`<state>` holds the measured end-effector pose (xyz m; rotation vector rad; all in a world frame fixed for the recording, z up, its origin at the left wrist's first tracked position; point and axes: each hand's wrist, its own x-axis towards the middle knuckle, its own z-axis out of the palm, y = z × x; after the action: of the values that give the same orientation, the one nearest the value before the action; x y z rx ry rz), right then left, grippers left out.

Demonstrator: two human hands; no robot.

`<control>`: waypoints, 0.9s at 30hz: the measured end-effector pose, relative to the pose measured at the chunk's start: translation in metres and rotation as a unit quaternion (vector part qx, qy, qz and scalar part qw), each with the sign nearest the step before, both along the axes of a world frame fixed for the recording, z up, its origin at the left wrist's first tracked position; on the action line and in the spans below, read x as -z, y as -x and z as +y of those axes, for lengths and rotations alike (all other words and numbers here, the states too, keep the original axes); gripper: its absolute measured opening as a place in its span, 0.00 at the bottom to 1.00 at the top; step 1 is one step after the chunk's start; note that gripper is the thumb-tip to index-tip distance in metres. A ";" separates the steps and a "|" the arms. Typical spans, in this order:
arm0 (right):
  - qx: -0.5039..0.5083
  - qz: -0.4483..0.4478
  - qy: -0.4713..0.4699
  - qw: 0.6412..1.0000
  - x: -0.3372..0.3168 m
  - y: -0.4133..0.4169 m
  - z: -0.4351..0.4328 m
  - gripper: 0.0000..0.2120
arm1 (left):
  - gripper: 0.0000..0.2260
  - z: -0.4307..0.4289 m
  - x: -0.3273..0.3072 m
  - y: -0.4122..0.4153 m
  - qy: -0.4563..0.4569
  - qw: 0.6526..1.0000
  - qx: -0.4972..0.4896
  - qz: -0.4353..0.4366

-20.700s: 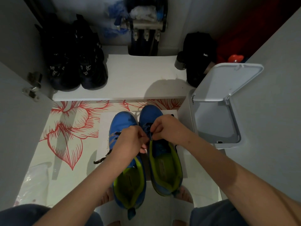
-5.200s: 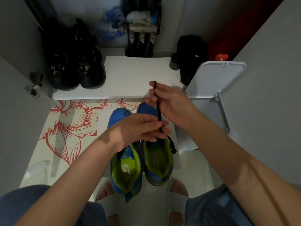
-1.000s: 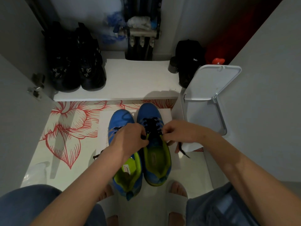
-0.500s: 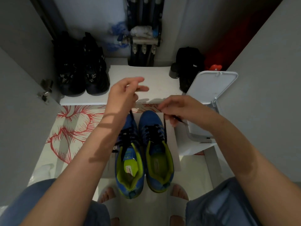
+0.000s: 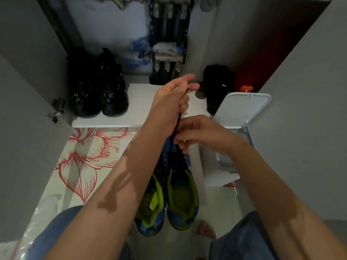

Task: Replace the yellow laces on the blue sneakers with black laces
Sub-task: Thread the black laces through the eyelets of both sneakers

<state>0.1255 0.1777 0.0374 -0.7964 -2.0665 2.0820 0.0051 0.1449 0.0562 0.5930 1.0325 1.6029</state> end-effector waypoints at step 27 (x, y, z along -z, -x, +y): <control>-0.194 -0.257 -0.343 0.882 0.072 -0.006 -0.003 0.09 | 0.08 -0.074 0.103 0.021 0.280 0.689 0.307 0.594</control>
<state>0.1317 0.1749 -0.0348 -0.9122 -3.1801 1.1103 -0.0162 0.0712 -0.0465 1.4095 1.8618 0.0718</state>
